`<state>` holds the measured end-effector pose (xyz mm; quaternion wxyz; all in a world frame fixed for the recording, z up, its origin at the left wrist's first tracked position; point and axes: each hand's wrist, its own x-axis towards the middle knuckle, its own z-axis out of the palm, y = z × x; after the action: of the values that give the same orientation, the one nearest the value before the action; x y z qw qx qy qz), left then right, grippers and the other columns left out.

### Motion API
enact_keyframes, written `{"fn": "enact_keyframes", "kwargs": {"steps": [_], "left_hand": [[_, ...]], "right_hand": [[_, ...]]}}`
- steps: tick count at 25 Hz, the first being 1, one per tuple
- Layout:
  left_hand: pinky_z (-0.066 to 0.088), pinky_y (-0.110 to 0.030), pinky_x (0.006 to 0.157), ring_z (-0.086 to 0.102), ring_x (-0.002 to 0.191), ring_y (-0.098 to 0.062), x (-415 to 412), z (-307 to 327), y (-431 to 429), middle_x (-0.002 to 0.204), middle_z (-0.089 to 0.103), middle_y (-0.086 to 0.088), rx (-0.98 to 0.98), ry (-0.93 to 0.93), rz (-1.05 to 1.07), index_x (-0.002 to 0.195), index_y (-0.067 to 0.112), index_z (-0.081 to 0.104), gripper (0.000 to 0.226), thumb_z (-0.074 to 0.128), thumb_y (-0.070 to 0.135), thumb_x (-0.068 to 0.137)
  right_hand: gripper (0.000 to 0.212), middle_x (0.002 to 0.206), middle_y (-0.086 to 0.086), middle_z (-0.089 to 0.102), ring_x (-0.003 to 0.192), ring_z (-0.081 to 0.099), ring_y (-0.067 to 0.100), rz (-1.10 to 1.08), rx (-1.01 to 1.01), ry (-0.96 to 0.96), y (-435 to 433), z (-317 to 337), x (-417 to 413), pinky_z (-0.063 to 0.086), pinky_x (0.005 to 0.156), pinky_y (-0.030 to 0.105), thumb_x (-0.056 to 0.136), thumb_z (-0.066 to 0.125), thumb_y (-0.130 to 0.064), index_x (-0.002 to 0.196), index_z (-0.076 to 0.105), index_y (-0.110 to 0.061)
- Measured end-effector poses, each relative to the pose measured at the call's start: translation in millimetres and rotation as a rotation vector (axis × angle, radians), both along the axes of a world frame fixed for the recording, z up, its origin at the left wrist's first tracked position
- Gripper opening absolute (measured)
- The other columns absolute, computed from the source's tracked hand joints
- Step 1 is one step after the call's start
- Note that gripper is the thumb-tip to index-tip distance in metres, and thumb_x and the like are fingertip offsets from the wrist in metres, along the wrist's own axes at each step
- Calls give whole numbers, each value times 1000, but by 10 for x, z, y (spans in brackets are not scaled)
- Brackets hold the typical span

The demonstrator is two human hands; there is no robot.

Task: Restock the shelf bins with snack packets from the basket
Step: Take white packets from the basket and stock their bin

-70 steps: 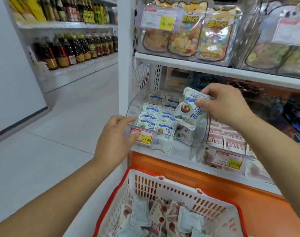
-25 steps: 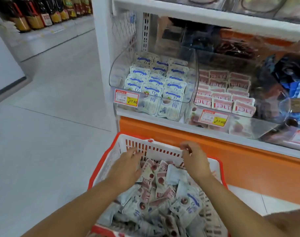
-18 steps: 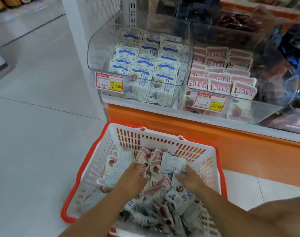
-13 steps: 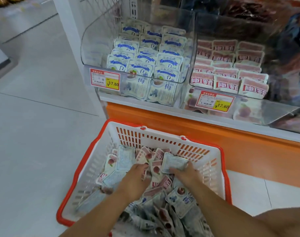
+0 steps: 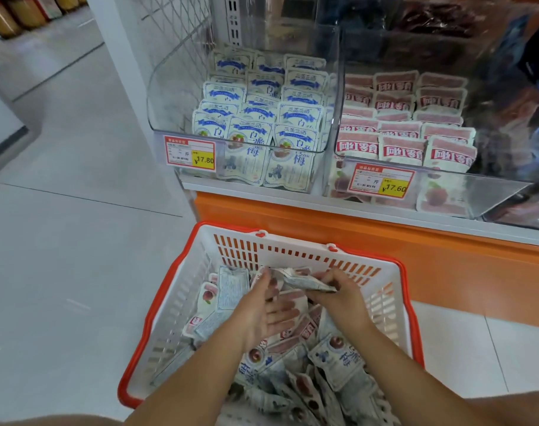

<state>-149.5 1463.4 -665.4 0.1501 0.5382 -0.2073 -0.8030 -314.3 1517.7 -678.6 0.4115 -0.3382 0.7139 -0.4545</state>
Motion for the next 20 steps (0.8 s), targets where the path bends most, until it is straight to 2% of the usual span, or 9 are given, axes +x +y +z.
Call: {"fn": "enact_keyframes", "kwargs": {"steps": [2, 4, 6, 8, 9, 11, 15, 18, 20], "left_hand": [[58, -40, 77, 70, 94, -30, 65, 26, -65, 109, 72, -17, 45, 130, 86, 118, 10, 60, 55, 52, 57, 91], [60, -36, 67, 71, 91, -27, 124, 85, -89, 109, 72, -16, -19, 171, 54, 124, 8, 61, 41, 62, 32, 91], [61, -38, 73, 70, 94, -29, 130, 107, -67, 109, 71, -18, -102, 178, 70, 123, 10, 61, 34, 61, 8, 90], [59, -38, 81, 70, 96, -30, 133, 141, -40, 107, 71, -20, -161, 176, 146, 121, 13, 60, 38, 60, -3, 87], [58, -39, 83, 69, 98, -32, 139, 168, -35, 108, 71, -20, -184, 181, 169, 122, 14, 58, 42, 62, -4, 85], [59, -39, 80, 69, 99, -33, 162, 224, -22, 110, 70, -20, -217, 195, 172, 123, 17, 58, 46, 63, -4, 83], [60, -33, 59, 69, 91, -32, 208, 359, 2, 111, 70, -21, -218, 217, 170, 122, 13, 59, 40, 63, -1, 86], [60, -33, 70, 71, 94, -28, 245, 439, 33, 109, 72, -17, -254, 249, 144, 118, 3, 60, 35, 66, 5, 84], [60, -35, 80, 71, 97, -27, 306, 484, 30, 108, 72, -16, -317, 206, 121, 117, 2, 59, 40, 70, 11, 80]], "right_hand": [[41, 104, -2, 71, 108, 64, 17, 100, -79, 13, 51, 36, -8, 50, 95, 46, 71, 74, 15, 66, 59, -23], [51, 124, -1, 63, 125, 52, 9, 133, -67, 45, 90, 80, -18, 45, 105, 35, 74, 71, 15, 75, 71, -36], [54, 131, 10, 59, 121, 57, 18, 9, -88, -241, 109, 168, -47, 51, 97, 35, 87, 56, 14, 101, 73, -35], [38, 117, 18, 66, 99, 67, 32, -148, -54, -624, 115, 322, -36, 58, 80, 42, 97, 41, 4, 119, 64, -17], [29, 109, 20, 69, 91, 69, 34, -178, -13, -709, 107, 366, -17, 58, 75, 44, 100, 41, -6, 120, 62, -10], [29, 98, 18, 73, 81, 70, 30, -106, 40, -642, 83, 458, 59, 59, 69, 40, 100, 51, -24, 116, 64, -3], [25, 91, 15, 75, 70, 73, 22, -31, -1, -507, 52, 549, 174, 56, 57, 32, 90, 65, -15, 111, 66, -1], [25, 99, 21, 72, 74, 73, 29, -52, -12, -657, 44, 561, 207, 59, 56, 33, 92, 60, -6, 112, 61, 9], [30, 110, 22, 70, 89, 71, 34, 25, 16, -714, 33, 576, 213, 60, 67, 37, 91, 59, -1, 120, 56, 6]]}}
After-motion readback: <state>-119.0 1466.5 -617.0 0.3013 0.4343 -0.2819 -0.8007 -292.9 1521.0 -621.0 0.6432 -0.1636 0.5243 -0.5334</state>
